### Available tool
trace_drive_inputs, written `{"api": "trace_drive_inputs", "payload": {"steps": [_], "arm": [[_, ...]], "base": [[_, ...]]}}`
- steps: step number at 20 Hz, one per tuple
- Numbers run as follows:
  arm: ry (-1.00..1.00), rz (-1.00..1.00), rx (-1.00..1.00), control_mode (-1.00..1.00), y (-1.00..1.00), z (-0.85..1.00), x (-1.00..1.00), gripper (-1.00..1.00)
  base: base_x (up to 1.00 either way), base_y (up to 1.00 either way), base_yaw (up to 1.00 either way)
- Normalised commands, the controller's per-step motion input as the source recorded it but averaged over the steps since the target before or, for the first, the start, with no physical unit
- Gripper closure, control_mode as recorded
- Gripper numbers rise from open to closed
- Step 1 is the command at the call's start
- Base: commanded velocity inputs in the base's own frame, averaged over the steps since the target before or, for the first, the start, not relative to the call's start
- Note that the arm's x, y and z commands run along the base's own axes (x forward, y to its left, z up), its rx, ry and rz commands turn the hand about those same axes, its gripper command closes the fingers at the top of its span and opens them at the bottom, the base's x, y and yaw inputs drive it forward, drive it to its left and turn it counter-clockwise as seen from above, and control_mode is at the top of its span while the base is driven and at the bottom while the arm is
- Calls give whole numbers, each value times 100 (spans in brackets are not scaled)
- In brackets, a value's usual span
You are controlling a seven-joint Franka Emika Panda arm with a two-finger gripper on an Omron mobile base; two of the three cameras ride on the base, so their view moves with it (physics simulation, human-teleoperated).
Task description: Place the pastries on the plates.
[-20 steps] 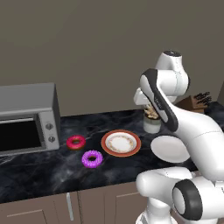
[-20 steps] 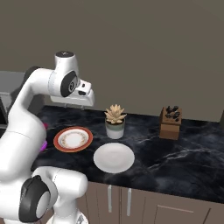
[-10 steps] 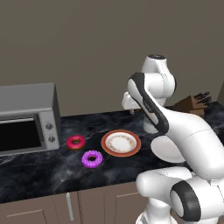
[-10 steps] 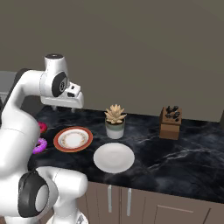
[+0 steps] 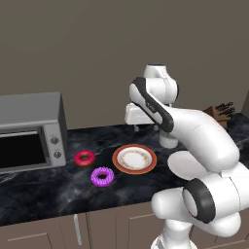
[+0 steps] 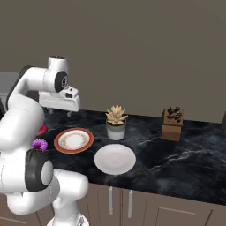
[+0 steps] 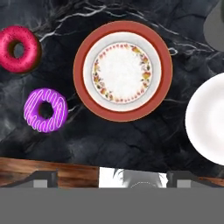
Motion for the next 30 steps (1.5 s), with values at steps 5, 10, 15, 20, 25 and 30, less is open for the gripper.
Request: {"api": "trace_drive_inputs", "payload": {"steps": [5,10,15,20,25,30], "arm": [[8,1,0,-100,7,-20,54,-100],[-14,0,0,-100,16,-74,14,-100],[-9,0,0,-100,35,-91,22,-100],[-6,0,0,-100,43,-57,30,-100],[-1,0,0,-100,51,-27,17,-100],[0,0,0,-100,31,-9,-24,-100]], "base": [[0,0,0],[0,0,0],[0,0,0],[0,0,0],[0,0,0],[0,0,0]]}}
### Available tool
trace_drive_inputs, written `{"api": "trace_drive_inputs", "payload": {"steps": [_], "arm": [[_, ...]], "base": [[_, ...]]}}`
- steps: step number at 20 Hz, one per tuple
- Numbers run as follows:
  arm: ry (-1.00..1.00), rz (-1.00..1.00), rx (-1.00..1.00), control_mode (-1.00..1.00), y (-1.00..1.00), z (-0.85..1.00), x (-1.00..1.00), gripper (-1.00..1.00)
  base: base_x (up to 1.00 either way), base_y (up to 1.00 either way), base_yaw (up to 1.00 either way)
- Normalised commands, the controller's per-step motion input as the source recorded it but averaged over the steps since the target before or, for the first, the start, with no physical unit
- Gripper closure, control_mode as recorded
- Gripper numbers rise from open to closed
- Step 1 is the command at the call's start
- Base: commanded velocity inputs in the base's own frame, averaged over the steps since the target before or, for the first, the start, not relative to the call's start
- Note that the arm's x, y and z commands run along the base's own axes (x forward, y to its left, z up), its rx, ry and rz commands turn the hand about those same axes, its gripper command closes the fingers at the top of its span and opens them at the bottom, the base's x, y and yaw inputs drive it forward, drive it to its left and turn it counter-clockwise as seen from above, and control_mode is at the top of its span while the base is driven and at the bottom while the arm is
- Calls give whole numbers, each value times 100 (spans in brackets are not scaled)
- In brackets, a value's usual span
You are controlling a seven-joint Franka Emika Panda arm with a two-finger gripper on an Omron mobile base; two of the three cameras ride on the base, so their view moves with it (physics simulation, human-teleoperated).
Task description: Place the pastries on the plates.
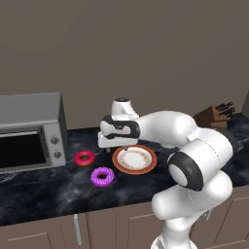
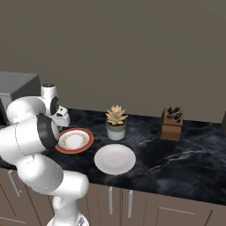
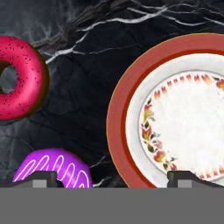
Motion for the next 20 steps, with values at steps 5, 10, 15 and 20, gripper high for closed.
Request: {"api": "trace_drive_inputs", "payload": {"steps": [5,10,15,20], "arm": [[0,0,0,-100,24,-1,-72,-100],[-5,0,0,-100,16,-2,-47,-100],[-1,0,0,-100,26,-19,30,-100],[1,0,0,-100,34,-5,10,-100]], "base": [[0,0,0],[0,0,0],[0,0,0],[0,0,0]]}}
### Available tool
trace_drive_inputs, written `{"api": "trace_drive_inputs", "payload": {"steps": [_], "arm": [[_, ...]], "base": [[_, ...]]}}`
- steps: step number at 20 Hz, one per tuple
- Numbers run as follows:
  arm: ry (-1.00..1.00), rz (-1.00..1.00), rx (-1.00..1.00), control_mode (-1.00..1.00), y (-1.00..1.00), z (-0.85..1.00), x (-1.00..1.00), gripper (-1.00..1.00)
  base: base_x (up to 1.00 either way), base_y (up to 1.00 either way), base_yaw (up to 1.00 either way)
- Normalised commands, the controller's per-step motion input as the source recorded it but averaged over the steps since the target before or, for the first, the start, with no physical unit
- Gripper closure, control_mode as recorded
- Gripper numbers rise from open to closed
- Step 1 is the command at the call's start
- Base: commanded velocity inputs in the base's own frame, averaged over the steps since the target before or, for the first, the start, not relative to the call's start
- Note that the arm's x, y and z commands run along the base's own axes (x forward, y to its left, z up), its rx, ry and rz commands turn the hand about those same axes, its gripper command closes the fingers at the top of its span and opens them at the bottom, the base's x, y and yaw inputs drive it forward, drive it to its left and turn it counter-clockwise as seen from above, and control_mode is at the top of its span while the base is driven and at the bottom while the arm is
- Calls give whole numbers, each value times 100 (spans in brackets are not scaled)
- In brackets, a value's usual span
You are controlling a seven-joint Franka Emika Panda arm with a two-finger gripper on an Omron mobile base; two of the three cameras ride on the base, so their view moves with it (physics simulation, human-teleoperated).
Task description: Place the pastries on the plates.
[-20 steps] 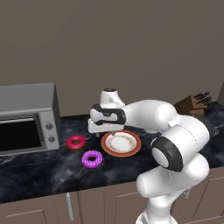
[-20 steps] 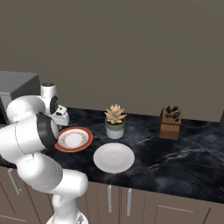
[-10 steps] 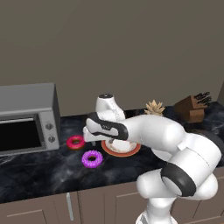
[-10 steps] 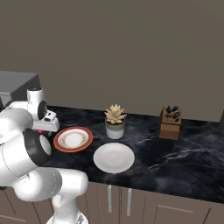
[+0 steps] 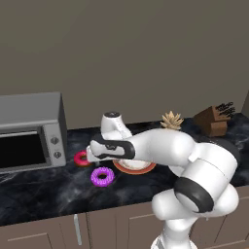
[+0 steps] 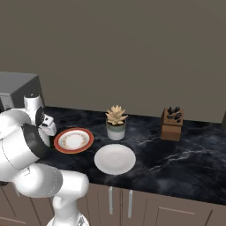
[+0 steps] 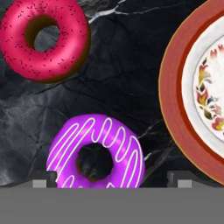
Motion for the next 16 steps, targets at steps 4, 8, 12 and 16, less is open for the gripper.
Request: {"api": "trace_drive_inputs", "payload": {"steps": [4,8,12,16], "arm": [[4,0,0,-100,14,-11,-2,-100],[0,0,-1,-100,-2,-38,0,-100],[0,-1,0,-100,-36,-13,0,-100],[0,-1,0,-100,-30,-5,2,-100]], "base": [[0,0,0],[0,0,0],[0,0,0],[0,0,0]]}}
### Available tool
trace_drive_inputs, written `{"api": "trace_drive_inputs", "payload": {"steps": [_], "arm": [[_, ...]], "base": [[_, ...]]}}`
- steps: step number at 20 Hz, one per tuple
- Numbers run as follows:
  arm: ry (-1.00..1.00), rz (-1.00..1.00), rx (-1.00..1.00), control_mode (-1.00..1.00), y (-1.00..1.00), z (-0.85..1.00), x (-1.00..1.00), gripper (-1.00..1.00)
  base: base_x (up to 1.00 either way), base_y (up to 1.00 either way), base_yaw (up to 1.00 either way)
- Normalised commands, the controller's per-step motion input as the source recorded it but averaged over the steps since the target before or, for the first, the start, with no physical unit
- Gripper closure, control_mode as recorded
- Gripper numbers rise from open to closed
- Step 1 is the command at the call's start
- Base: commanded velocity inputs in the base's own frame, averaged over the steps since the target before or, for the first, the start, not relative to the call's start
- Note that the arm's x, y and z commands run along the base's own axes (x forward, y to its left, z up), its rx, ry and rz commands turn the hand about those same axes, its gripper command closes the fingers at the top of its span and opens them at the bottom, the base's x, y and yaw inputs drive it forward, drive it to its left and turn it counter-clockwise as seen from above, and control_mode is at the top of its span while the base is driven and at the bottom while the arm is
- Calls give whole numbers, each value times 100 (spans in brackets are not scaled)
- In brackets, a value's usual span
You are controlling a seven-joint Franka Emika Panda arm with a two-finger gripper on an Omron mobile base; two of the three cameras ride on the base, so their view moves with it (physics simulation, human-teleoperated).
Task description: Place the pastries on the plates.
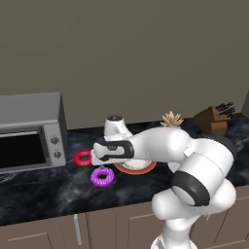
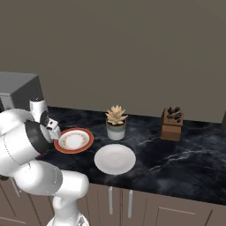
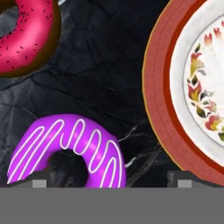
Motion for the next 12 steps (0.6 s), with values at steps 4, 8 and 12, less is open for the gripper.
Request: {"api": "trace_drive_inputs", "payload": {"steps": [4,8,12], "arm": [[0,0,0,-100,5,-9,0,-100],[0,0,0,-100,21,-22,-1,-100],[0,0,0,-100,8,-25,0,-100]], "base": [[0,0,0],[0,0,0],[0,0,0]]}}
